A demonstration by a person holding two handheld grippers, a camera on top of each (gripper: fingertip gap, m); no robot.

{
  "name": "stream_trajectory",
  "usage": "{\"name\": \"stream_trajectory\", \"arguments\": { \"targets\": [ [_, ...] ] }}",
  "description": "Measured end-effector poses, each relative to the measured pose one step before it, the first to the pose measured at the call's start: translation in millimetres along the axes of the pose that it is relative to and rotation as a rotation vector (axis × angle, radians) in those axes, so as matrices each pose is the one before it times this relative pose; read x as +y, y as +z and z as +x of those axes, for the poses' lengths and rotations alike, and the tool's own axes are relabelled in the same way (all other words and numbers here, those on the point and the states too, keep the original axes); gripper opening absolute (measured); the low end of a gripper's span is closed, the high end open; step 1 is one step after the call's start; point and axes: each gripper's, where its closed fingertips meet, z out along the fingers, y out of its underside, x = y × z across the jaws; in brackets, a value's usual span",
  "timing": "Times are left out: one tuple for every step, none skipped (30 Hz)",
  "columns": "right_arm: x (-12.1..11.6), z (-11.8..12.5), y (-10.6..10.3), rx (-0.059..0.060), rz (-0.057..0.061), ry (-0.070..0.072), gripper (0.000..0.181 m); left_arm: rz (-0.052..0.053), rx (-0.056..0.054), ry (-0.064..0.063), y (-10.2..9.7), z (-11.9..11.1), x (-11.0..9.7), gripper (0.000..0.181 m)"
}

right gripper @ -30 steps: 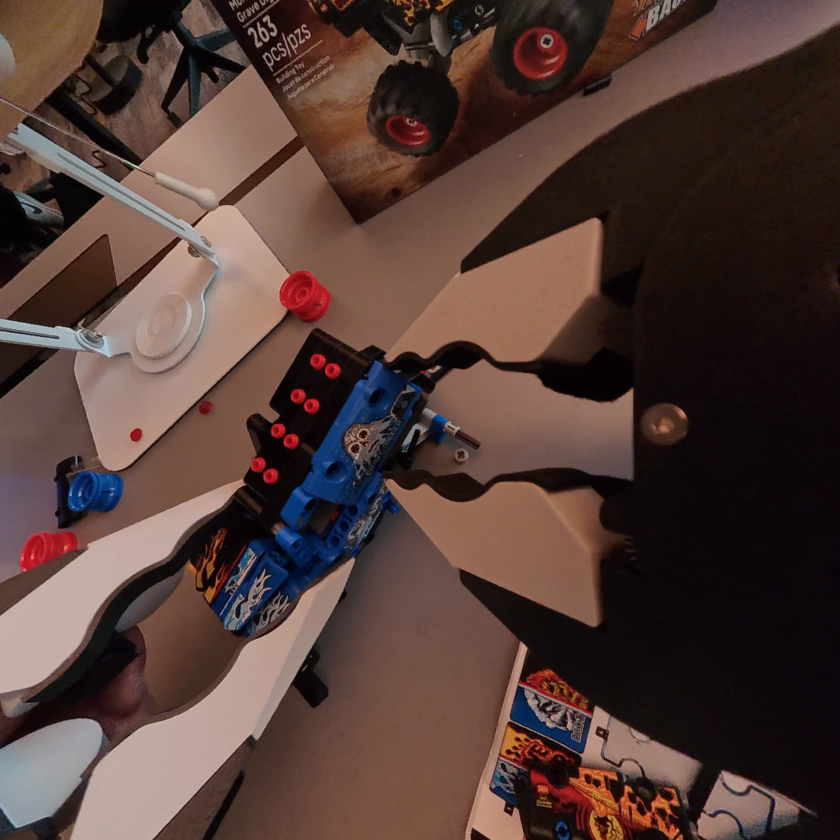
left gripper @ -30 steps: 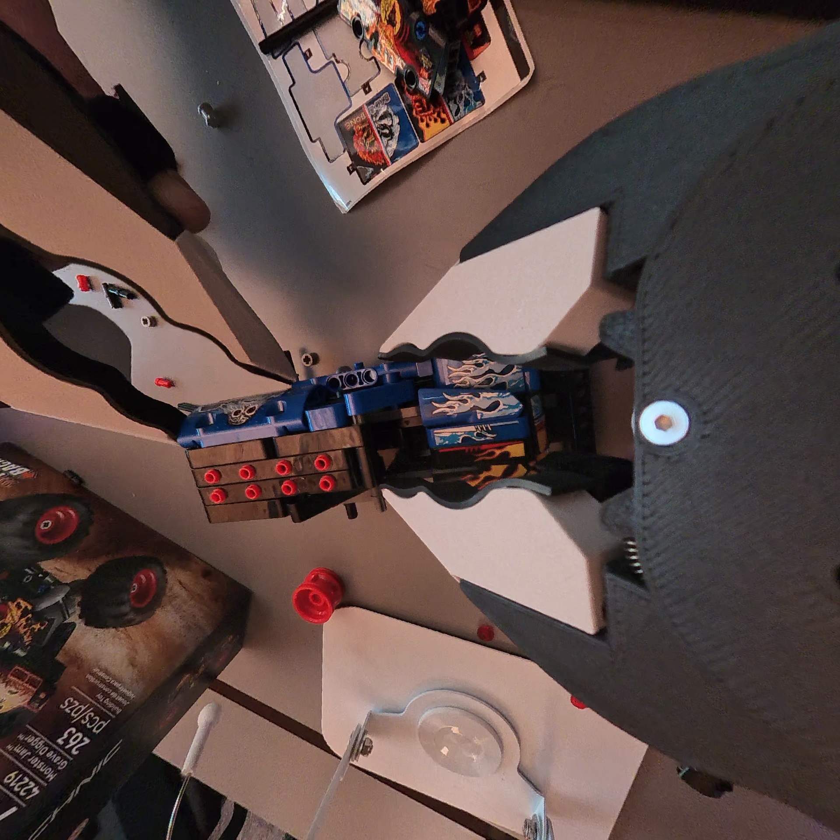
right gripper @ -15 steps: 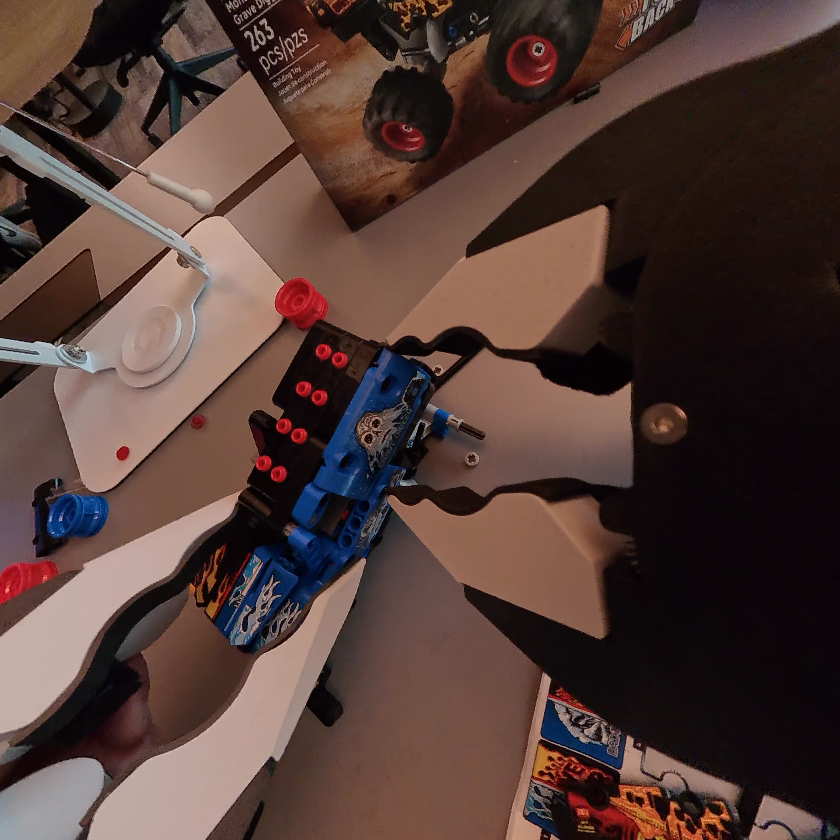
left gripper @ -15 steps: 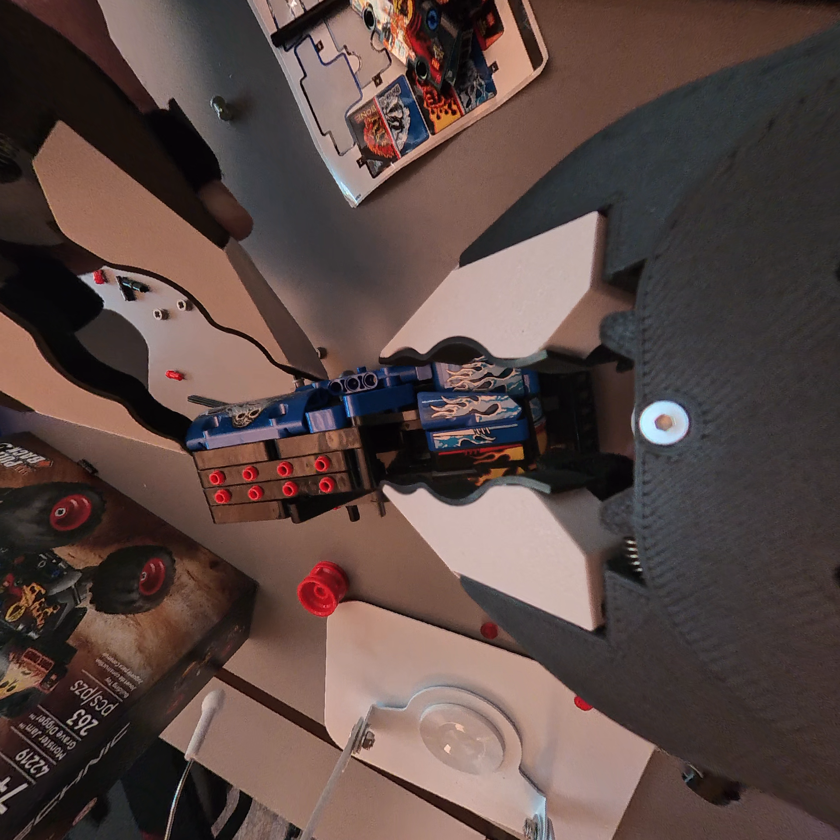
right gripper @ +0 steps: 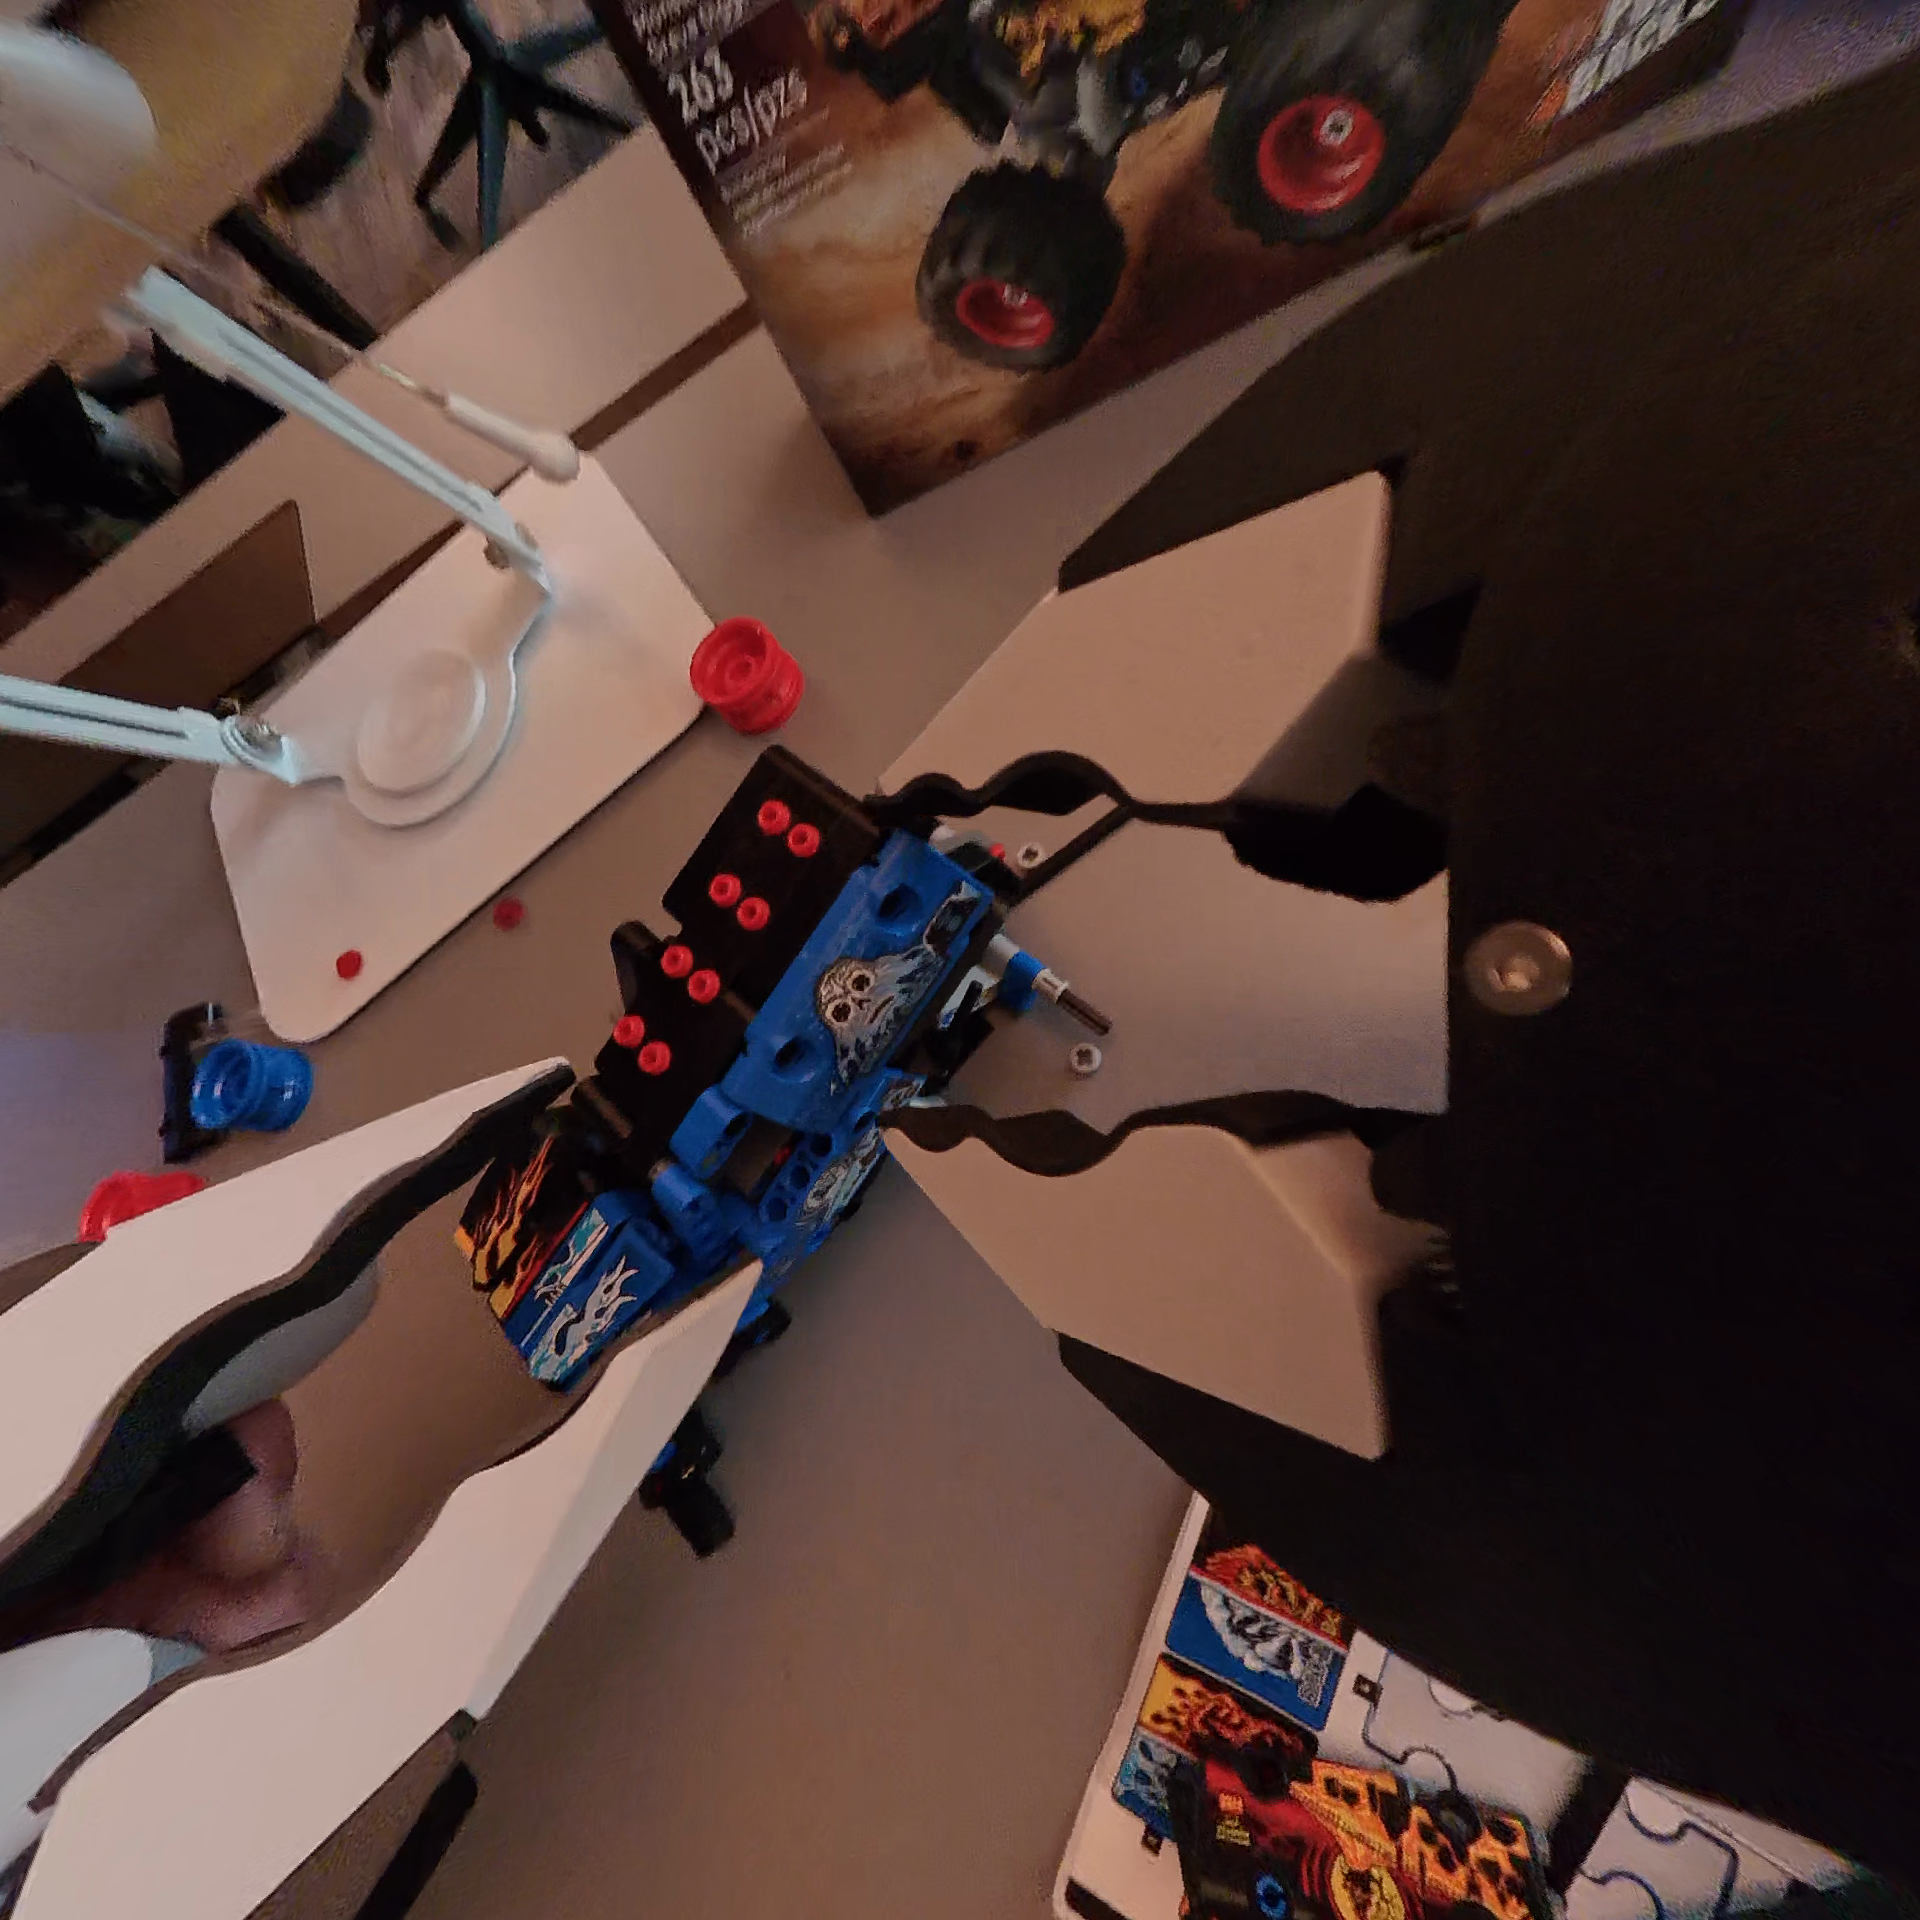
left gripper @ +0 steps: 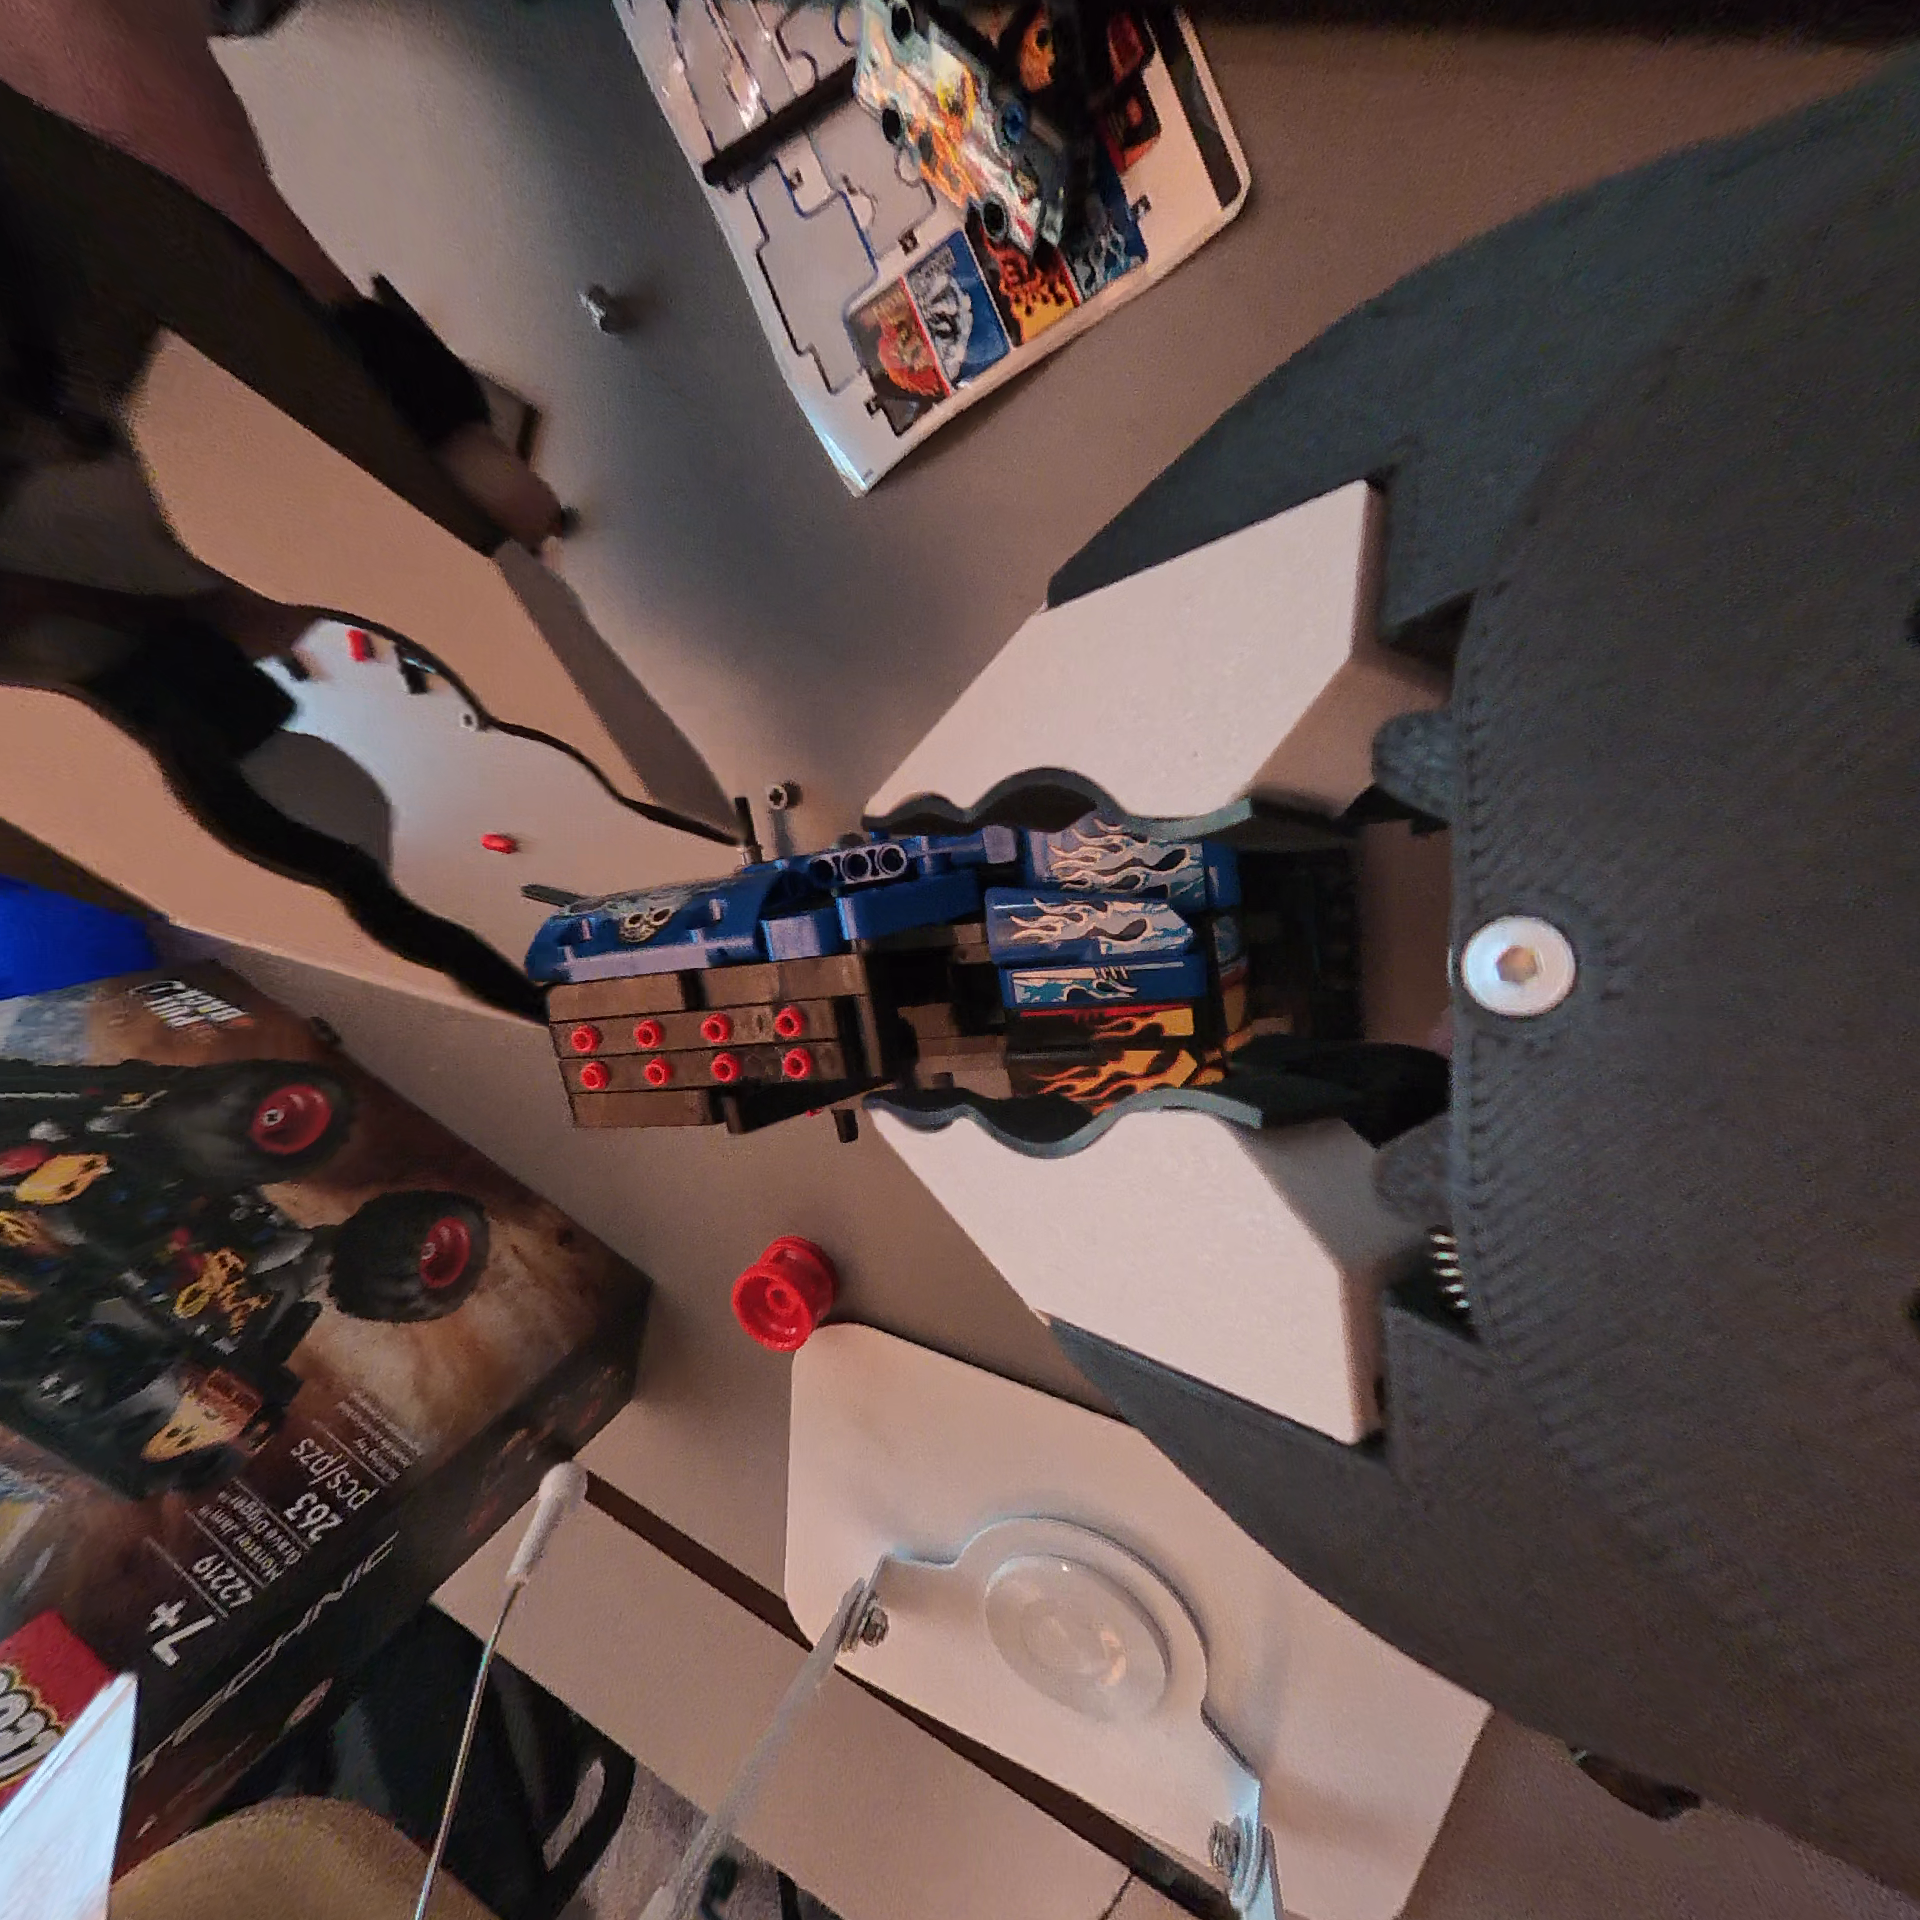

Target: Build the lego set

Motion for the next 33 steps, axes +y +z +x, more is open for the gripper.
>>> {"name": "stream_trajectory", "arguments": {
  "targets": [
    [-0.25,-1.12,2.48,-0.0180,-0.0018,0.0049,0.054,-0.0016,0.0075,-0.0079,1.46,0.74,-0.23,0.045],
    [-0.74,1.05,0.83,-0.0030,0.0004,-0.0006,0.046,-0.0169,-0.0060,0.0022,4.08,-0.01,2.99,0.046],
    [-0.93,0.75,-0.32,-0.0052,0.0019,0.0038,0.043,-0.0241,-0.0229,0.0108,4.05,-2.20,4.54,0.040],
    [-0.06,0.17,-0.11,-0.0067,-0.0006,0.0053,0.043,0.0064,-0.0033,-0.0038,0.46,-0.62,-0.37,0.038],
    [0.15,-0.01,-0.20,-0.0032,0.0017,0.0008,0.042,0.0051,0.0111,-0.0228,-0.26,-0.16,-0.32,0.038],
    [-0.06,-0.10,-0.11,-0.0009,0.0039,0.0024,0.041,0.0096,0.0077,-0.0088,0.02,-0.31,-0.13,0.037],
    [-0.09,-0.13,-0.03,0.0008,0.0024,0.0020,0.041,0.0039,0.0036,-0.0053,0.01,-0.05,0.03,0.037],
    [-0.01,-0.03,0.13,0.0015,0.0001,0.0015,0.041,-0.0059,-0.0008,0.0024,-0.16,0.10,0.02,0.036],
    [0.10,0.03,0.09,0.0013,-0.0020,0.0020,0.041,-0.0075,-0.0026,0.0070,-0.10,-0.01,-0.28,0.034],
    [0.07,0.03,0.01,0.0039,-0.0029,-0.0013,0.041,-0.0019,0.0013,0.0039,0.03,-0.14,-0.23,0.034],
    [-0.04,0.02,0.11,0.0062,-0.0025,-0.0024,0.041,0.0013,0.0080,-0.0153,0.18,-0.53,0.04,0.033],
    [-0.15,-0.01,0.19,0.0034,-0.0010,0.0026,0.041,0.0025,0.0086,-0.0119,0.00,-0.62,0.13,0.033],
    [-0.14,0.07,0.22,0.0007,-0.0004,0.0060,0.041,0.0033,0.0051,-0.0032,0.02,-0.35,0.03,0.033],
    [-0.12,-0.03,0.18,0.0012,-0.0005,0.0014,0.041,0.0016,0.0034,-0.0058,0.17,-0.39,-0.07,0.033],
    [0.03,-0.02,0.03,0.0017,0.0009,-0.0025,0.041,-0.0014,0.0048,-0.0008,0.02,-0.26,0.23,0.033],
    [0.19,0.40,-0.21,0.0003,0.0036,-0.0011,0.041,-0.0003,0.0067,-0.0003,0.00,-0.18,0.17,0.033],
    [0.21,0.42,-0.41,-0.0016,0.0051,0.0009,0.040,0.0037,0.0042,0.0000,0.25,-0.27,0.19,0.033],
    [0.26,-0.13,-0.25,-0.0027,0.0045,0.0003,0.042,0.0018,0.0069,0.0075,-0.14,0.38,0.21,0.034],
    [0.54,-0.46,0.28,0.0019,0.0010,-0.0050,0.049,-0.0021,0.0110,0.0027,-0.82,0.72,0.17,0.034],
    [1.49,-0.93,0.94,0.0044,-0.0060,-0.0138,0.054,-0.0063,-0.0035,0.0038,-1.46,-0.64,0.71,0.035],
    [1.58,-1.13,1.42,0.0060,-0.0073,-0.0137,0.061,-0.0147,-0.0206,0.0249,-2.24,-1.98,2.21,0.044],
    [1.17,-0.30,1.56,0.0107,-0.0071,-0.0043,0.073,-0.0196,-0.0200,0.0251,-3.29,-1.67,2.48,0.055],
    [0.90,0.34,2.01,0.0128,-0.0071,0.0002,0.082,-0.0118,0.0140,0.0062,-3.08,2.51,1.11,0.076],
    [0.45,-0.99,2.24,0.0044,-0.0045,-0.0039,0.082,-0.0090,0.0001,-0.0073,-1.37,0.36,1.91,0.085],
    [-0.05,-2.15,2.11,-0.0032,-0.0022,-0.0072,0.075,-0.0265,0.0089,0.0000,1.16,2.36,5.18,0.089],
    [-1.03,-1.23,1.54,0.0006,0.0029,-0.0046,0.066,-0.0287,-0.0047,0.0077,3.05,1.06,5.45,0.088],
    [-1.58,0.17,1.42,0.0060,0.0058,0.0012,0.062,-0.0204,-0.0196,0.0107,3.66,-1.18,4.11,0.085],
    [-1.11,-0.47,1.61,-0.0007,0.0045,0.0055,0.061,-0.0114,-0.0161,0.0021,3.05,-1.82,2.51,0.069],
    [-0.92,-0.31,1.44,-0.0011,0.0034,0.0056,0.059,0.0159,0.0137,-0.0072,1.85,2.40,-1.68,0.054],
    [-0.30,0.64,0.70,0.0037,-0.0013,0.0031,0.059,0.0067,-0.0118,-0.0151,0.96,-2.07,-0.71,0.053],
    [0.03,0.59,0.52,0.0014,-0.0004,0.0046,0.059,0.0030,-0.0033,0.0011,0.40,-0.88,-0.05,0.053],
    [-0.02,0.11,0.21,-0.0036,0.0029,0.0066,0.058,0.0000,0.0004,-0.0012,0.06,-0.34,0.12,0.053],
    [-0.04,-0.01,0.07,-0.0027,0.0016,0.0063,0.057,0.0001,-0.0005,-0.0013,0.14,-0.01,0.02,0.053]
  ]
}}
